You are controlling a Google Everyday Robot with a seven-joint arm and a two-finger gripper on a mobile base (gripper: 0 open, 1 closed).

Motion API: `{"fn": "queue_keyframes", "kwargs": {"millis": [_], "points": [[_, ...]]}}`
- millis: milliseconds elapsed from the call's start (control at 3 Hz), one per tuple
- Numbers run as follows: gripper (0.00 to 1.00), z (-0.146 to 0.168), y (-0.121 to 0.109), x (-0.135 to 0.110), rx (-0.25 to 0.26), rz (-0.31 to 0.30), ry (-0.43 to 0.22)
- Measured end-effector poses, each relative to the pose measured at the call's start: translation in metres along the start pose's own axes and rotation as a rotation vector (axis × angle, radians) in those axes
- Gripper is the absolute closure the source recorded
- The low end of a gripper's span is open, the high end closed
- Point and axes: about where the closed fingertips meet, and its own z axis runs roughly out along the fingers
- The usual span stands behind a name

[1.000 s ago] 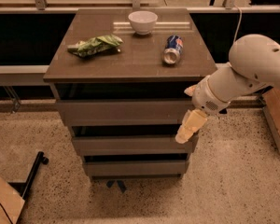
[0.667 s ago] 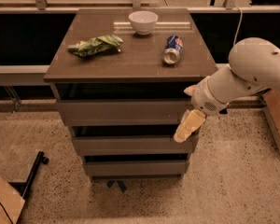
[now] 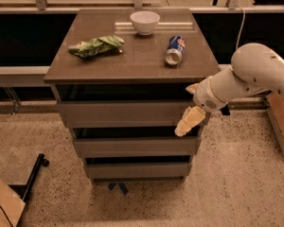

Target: Open top drawer

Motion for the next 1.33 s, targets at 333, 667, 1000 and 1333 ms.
{"fn": "queue_keyframes", "kwargs": {"millis": [333, 667, 1000, 1333], "points": [[0.00, 0.016, -0.016, 0.013, -0.014, 0.038, -0.025], [0.00, 0.037, -0.031, 0.026, -0.033, 0.070, -0.043], [0.00, 0.061, -0.053, 0.040, -0.053, 0.104, -0.078], [0.00, 0.061, -0.053, 0.040, -0.053, 0.105, -0.078]]}}
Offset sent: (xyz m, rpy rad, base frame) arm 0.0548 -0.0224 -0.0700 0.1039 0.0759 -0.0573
